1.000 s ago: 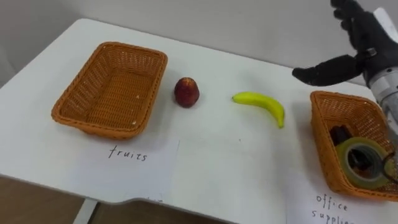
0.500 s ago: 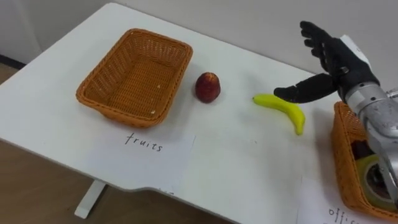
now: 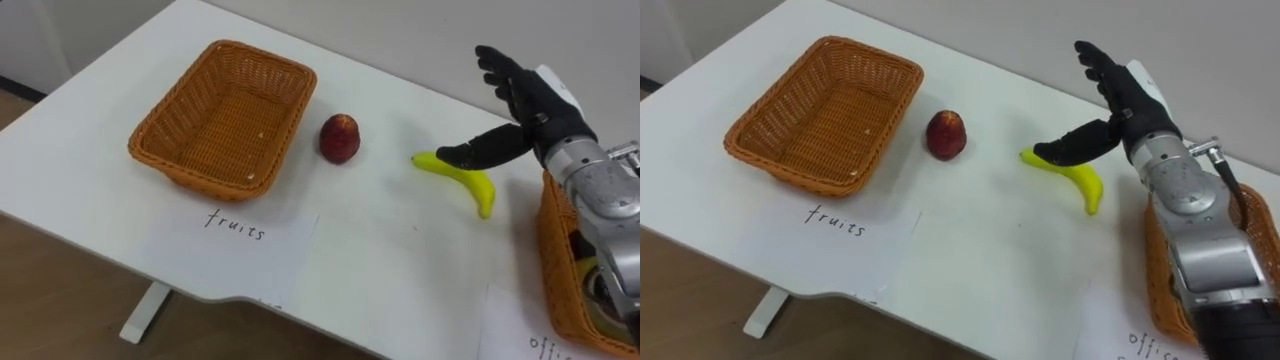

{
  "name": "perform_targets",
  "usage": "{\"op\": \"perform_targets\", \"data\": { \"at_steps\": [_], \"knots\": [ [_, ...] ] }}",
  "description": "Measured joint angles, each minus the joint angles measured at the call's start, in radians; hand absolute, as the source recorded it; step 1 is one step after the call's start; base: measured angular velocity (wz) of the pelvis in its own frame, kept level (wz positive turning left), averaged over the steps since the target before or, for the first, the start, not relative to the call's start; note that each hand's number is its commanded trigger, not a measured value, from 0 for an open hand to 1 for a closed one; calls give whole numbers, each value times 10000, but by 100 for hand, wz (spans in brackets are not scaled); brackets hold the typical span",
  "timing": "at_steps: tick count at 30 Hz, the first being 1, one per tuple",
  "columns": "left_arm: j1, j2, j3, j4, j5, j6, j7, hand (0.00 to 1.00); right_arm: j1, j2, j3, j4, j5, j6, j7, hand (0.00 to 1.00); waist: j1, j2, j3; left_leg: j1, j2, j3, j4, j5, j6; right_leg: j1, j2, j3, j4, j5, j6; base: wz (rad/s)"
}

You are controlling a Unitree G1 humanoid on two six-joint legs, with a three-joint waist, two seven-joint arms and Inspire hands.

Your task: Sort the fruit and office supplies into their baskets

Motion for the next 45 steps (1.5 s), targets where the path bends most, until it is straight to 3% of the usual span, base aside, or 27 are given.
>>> {"op": "perform_targets", "data": {
  "at_steps": [10, 14, 18, 22, 25, 28, 36, 45],
  "knots": [
    [2, 205, -56, 7, 0, 130, -11, 0, -3, -88, 386, 249, -31, 1, -169, 0, 17, -73, 9, -106, -19, -144, 19, 2, -4, 8, -12, -229, -10, 0, -1, 5],
    [4, 252, -160, -1, -9, 175, -32, 0, -191, -352, 475, 841, -25, 5, -328, 0, 184, -110, 9, -180, -39, -246, 61, 2, -4, 8, -20, -324, -34, 1, 1, 8],
    [-25, 276, -449, -9, -10, 224, -32, 0, -662, -715, 1237, 1253, -58, 1, -480, 0, 291, -114, 5, -375, -25, -274, 100, 12, -20, -145, -3, -317, -29, 1, 0, 2],
    [-237, 272, -585, -6, -20, 254, -29, 0, -1188, -721, 1631, 2000, -653, -7, -477, 0, 279, -129, 2, -823, -6, -326, 421, 9, -24, -445, 22, -336, -27, 41, -65, 6],
    [-294, 276, -746, -8, -31, 256, -20, 0, -1434, -727, 1673, 2494, -1114, -5, -518, 0, 301, -49, 79, -1095, -6, -354, 568, -5, -11, -599, 31, -374, -22, 91, -65, 5],
    [-344, 280, -752, -24, -14, 259, -8, 0, -1440, -726, 1695, 2760, -1618, -23, -565, 0, 300, -39, 93, -1359, 0, -398, 691, -5, -11, -816, 43, -449, -9, 134, -86, 3],
    [-811, 277, -813, 9, -19, 278, 12, 0, -1762, -726, 1806, 4293, -1695, -40, -563, 0, 608, -35, 98, -1623, 31, -425, 770, 14, -31, -1082, 72, -410, 24, 172, -139, 1],
    [-1085, 287, -1158, 10, -49, 224, 16, 0, -2069, -794, 2004, 4801, -2054, -102, -561, 0, 715, -51, 100, -1993, 55, -419, 827, 46, -64, -1507, 74, -470, 50, 192, -171, -2]
  ]
}}
